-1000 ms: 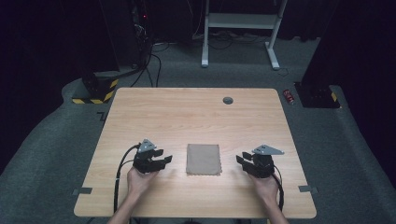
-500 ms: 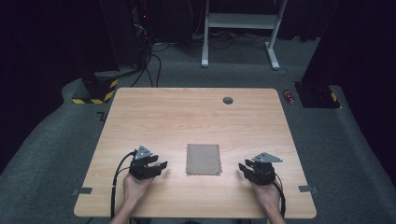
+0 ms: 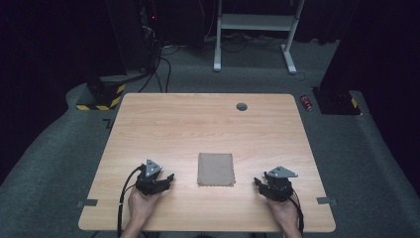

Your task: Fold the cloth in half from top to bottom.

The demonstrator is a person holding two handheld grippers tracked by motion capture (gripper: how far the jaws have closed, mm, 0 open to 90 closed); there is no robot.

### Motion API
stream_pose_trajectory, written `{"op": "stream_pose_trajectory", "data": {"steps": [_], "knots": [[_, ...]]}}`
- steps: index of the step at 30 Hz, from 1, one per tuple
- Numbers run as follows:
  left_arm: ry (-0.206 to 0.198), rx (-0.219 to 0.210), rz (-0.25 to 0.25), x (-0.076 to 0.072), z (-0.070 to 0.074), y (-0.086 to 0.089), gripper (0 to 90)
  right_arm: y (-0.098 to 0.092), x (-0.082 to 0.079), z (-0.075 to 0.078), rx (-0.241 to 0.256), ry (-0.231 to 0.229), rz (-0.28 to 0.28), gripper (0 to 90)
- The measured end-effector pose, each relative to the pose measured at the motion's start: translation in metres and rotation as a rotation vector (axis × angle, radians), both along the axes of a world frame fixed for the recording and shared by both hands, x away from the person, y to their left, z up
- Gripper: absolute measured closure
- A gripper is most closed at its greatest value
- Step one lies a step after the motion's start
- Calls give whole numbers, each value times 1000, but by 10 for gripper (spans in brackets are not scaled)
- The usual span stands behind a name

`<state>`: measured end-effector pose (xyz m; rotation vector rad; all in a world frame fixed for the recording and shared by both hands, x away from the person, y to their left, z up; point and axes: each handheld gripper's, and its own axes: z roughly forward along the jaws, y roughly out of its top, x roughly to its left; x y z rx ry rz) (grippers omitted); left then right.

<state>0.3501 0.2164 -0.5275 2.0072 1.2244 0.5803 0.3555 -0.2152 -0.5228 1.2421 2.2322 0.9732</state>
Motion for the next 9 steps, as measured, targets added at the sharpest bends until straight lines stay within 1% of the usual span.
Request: {"op": "stream_pose_trajectory", "data": {"steps": [2,5,9], "knots": [[9,-8,4,1,0,1,363,-1,1,0,11,9,8,460],[6,-6,3,1,0,1,355,1,0,0,-4,4,11,447],[7,-7,0,1,0,1,348,1,0,0,-3,5,11,442]]}}
